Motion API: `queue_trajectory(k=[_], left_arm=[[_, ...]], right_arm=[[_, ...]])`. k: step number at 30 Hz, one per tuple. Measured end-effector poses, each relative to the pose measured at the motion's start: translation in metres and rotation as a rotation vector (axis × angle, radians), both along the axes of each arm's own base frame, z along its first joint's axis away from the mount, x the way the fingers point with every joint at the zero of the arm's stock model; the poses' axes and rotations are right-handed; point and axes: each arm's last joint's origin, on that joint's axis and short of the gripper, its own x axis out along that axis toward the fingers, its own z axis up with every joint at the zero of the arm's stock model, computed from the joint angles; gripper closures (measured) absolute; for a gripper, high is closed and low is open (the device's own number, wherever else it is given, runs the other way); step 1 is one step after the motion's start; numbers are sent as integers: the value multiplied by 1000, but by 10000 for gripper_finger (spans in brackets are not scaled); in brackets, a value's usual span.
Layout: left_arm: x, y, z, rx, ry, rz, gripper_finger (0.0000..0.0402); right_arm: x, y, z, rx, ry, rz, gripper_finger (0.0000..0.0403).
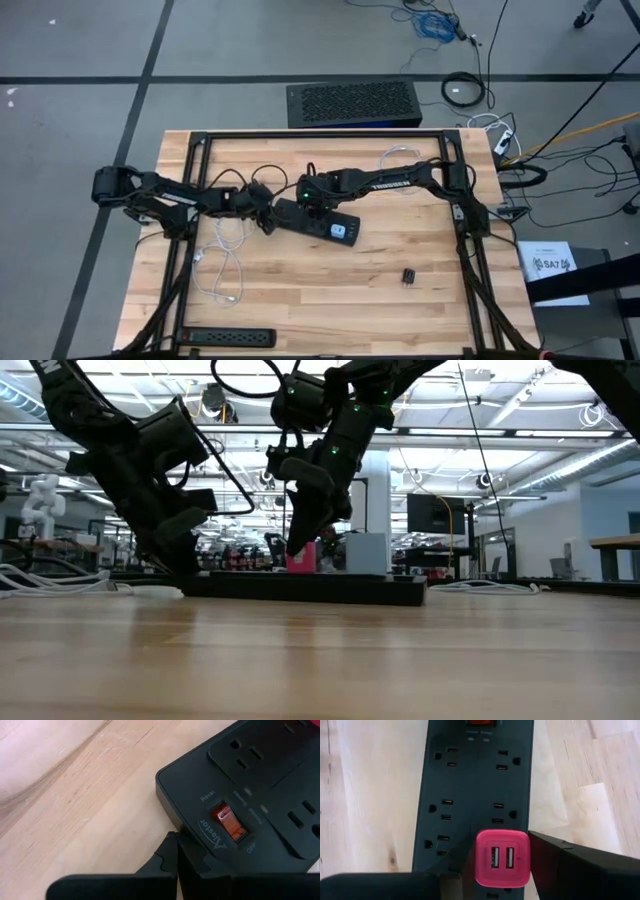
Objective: Insert USB
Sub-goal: Insert the pink charger adapter into the top left black outlet extension
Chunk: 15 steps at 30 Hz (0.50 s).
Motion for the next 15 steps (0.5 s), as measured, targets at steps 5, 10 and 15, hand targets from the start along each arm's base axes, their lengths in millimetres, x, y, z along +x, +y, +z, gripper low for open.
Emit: queue_trajectory(k=[5, 10, 15], left_arm=[[0, 0, 0, -1, -1, 2, 400], [2, -1, 1, -13, -20, -10, 400], [1, -1, 1, -21, -17, -10, 400]], right_arm=[[0, 0, 2, -7, -6, 14, 253], [-2, -1, -2, -6, 15, 20, 172], [-3, -3, 11, -17, -23, 25, 185]])
